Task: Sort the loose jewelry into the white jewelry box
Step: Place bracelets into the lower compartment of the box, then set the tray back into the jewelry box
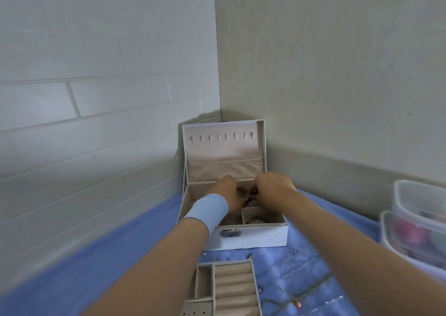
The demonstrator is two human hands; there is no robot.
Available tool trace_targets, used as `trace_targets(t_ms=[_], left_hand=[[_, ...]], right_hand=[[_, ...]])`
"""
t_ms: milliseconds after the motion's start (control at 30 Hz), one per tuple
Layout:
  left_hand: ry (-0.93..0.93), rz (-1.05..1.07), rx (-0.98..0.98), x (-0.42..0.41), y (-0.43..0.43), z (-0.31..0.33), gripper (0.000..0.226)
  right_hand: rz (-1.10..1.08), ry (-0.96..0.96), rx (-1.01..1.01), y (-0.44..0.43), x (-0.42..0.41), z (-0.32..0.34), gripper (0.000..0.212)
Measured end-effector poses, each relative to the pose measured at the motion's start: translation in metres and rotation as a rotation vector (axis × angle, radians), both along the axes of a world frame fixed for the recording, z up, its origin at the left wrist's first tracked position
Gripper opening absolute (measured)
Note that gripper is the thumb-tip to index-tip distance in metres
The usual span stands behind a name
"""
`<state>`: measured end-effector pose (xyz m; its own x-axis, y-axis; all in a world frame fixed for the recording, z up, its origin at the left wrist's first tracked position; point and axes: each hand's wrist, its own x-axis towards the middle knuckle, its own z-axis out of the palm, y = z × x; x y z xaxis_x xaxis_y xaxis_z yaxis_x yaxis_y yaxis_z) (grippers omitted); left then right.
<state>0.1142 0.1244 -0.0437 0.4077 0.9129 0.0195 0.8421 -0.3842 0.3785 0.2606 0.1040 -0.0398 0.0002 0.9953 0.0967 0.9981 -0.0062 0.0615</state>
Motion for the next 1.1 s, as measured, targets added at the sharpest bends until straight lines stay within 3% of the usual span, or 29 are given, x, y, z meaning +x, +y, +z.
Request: trace_targets(t_ms=[67,200,500,633,733,867,1000,1100], left_hand=[[-0.007,0.015,0.0,-0.002,-0.003,0.003,0.026],[-0.072,0.019,-0.062,-0.014,-0.018,0.012,0.025],[-0.11,0.038,0.074,-0.096,-0.11,0.033,0.013],[-0.025,0.074,0.052,-0.139,-0.16,0.034,0.032],[0.009,0.105,-0.005,-0.169,-0.193,0.035,0.055],[0.231,0.106,-0.196,-0.196,-0.23,0.032,0.106],[0.305,0.086,-0.245,-0.198,-0.249,0.016,0.122],[0.195,0.109,-0.173,-0.2,-0.25,0.011,0.119]], right_hand=[[0.003,0.028,0.012,-0.005,-0.001,0.002,0.012],[0.028,0.209,0.048,-0.024,-0.006,0.016,0.019],[0.142,0.489,-0.005,-0.121,-0.056,0.035,0.019],[0.209,0.458,-0.111,-0.168,-0.076,0.027,0.017],[0.201,0.487,-0.262,-0.197,-0.087,0.019,0.057],[0.183,0.404,-0.396,-0.228,-0.1,0.015,0.102],[0.215,0.3,-0.402,-0.251,-0.111,0.008,0.118],[0.25,0.302,-0.342,-0.257,-0.114,0.005,0.115]])
